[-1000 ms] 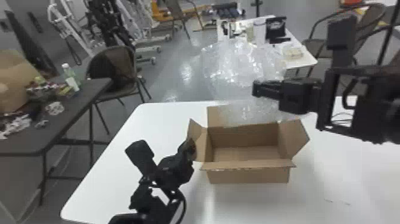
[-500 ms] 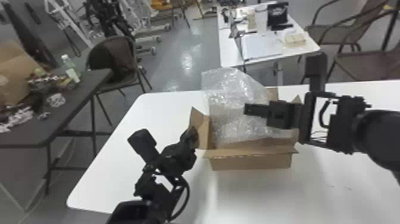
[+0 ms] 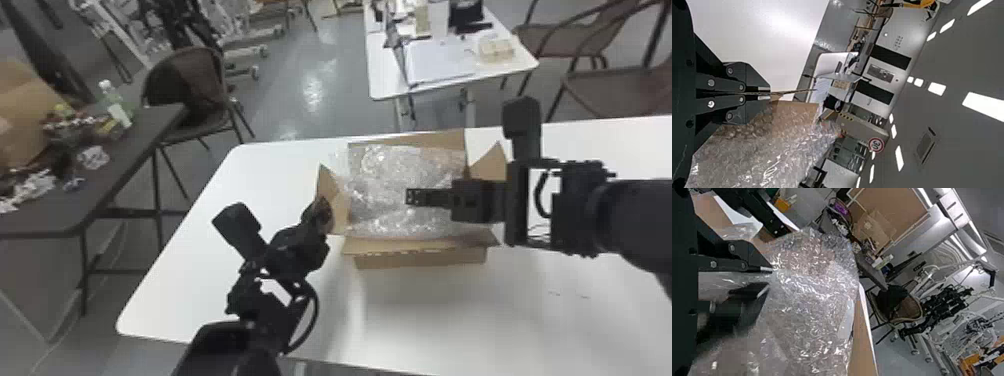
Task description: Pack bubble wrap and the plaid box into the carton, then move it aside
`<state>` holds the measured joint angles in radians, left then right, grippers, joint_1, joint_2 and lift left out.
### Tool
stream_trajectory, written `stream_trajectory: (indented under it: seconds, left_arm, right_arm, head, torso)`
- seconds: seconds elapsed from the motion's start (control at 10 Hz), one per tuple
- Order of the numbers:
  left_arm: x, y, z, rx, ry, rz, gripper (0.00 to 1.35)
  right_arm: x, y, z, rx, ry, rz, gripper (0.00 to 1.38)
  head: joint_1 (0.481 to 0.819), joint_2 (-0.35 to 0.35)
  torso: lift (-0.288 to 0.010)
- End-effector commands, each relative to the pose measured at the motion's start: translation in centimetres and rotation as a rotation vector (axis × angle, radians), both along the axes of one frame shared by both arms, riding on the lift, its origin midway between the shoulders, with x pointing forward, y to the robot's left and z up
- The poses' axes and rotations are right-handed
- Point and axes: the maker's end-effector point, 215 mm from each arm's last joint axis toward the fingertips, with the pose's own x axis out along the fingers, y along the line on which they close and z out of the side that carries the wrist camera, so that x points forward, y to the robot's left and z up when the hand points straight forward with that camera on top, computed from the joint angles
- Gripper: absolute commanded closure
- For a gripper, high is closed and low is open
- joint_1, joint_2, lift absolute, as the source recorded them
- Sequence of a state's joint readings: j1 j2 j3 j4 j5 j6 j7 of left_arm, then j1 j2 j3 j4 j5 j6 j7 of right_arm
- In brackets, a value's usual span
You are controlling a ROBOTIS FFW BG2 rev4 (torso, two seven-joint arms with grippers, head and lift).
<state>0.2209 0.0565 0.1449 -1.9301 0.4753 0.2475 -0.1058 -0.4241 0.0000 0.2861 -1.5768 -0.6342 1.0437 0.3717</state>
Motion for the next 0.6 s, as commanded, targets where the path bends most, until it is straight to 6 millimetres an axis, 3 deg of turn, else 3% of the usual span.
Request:
stream_trajectory:
  seconds: [0.0,0.1,0.2,0.5]
  left_arm:
    - [0.0,0.1,0.1,-0.003,-0.002,0.000,1.21]
    - [0.0,0.1,0.0,-0.006,-0.003,0.001,1.21]
    - [0.0,0.1,0.0,-0.009,-0.001,0.000,1.21]
    - [-0.1,0.4,0.0,-0.014,-0.002,0.004,1.21]
  right_arm:
    - [0.0,-0.4,-0.9,-0.024,0.004,-0.010,0.52]
    - [0.6,-1.3,-0.6,-0.040,-0.025,-0.035,0.32]
    - [1.3,-2.1,0.6,-0.046,-0.069,-0.062,0.26]
    - [3.4,-5.2,5.6,0.006,-0.247,-0.185,0.25]
  head:
    - [0.672,0.350]
    - [0.677,0.350]
    - [0.677,0.350]
    - [0.656,0.335]
  torso:
    - [-0.166]
    - [-0.166]
    - [-0.166]
    - [-0.166]
